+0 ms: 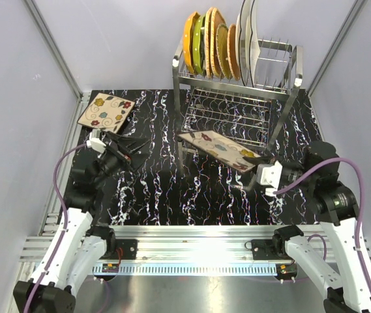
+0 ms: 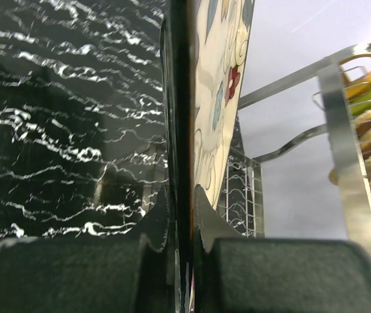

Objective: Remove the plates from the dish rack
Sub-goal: Pass the plate from the right arm to the left

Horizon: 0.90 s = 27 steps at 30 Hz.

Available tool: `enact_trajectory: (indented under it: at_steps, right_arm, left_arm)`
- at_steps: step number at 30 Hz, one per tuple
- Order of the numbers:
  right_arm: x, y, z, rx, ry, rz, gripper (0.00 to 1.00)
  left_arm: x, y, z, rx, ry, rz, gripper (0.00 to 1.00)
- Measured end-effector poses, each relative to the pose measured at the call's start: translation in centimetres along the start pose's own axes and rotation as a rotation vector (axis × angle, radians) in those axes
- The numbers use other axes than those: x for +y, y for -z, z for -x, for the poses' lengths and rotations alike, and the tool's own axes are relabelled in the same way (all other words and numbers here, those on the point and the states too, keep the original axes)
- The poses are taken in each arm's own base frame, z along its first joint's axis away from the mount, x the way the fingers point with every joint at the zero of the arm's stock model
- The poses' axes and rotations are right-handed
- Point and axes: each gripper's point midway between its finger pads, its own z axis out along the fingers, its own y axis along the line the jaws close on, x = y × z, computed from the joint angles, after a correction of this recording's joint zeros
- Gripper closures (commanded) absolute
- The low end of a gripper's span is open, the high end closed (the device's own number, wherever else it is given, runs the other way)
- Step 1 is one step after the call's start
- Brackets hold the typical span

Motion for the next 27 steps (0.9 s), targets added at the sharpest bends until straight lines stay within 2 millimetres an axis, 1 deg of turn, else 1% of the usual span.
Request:
enact_trajectory:
  at_steps: [3, 6, 8, 11, 13, 15, 20, 23, 27]
  right_arm:
    - [1.3, -0.3, -1.1, 0.014, 0.015, 0.039, 1.00]
    - [2.2, -0.4, -1.7, 0.018, 0.049, 0.071, 1.00]
    - [2.7, -0.5, -1.8, 0.014, 0.070, 0.089, 1.00]
    - [3.2, -0.5, -1.9, 0.008, 0.106, 0.112, 1.00]
    - [3.5, -0.5, -2.0, 0.001, 0.132, 0.126, 1.00]
    - [3.8, -0.5, -2.0, -0.005, 0.163, 0.144, 1.00]
    - [4.6, -0.6, -2.2, -0.020, 0.223, 0.177, 1.00]
    - [4.9, -0.9, -2.4, -0.034, 0.260, 0.194, 1.00]
    - [5.4, -1.2, -2.8, -0.046, 0.317, 0.211, 1.00]
  left_arm:
    - [-0.4, -0.3, -0.8, 0.008, 0.050, -0.002, 0.01]
    - [-0.5, -0.9, -1.6, 0.027, 0.094, 0.022, 0.01]
    - [-0.8, -1.5, -2.2, 0.049, 0.119, 0.051, 0.01]
    - [-1.8, -2.5, -3.3, 0.087, 0.137, 0.078, 0.01]
    - [-2.6, -3.0, -4.0, 0.111, 0.141, 0.079, 0.01]
    - [-2.9, -3.5, -4.8, 0.137, 0.147, 0.085, 0.01]
    - [-2.4, -4.7, -6.6, 0.197, 0.166, 0.121, 0.01]
    - [-1.8, -5.5, -7.6, 0.237, 0.162, 0.150, 0.01]
    - [-0.6, -6.2, -9.6, 0.327, 0.126, 0.192, 0.01]
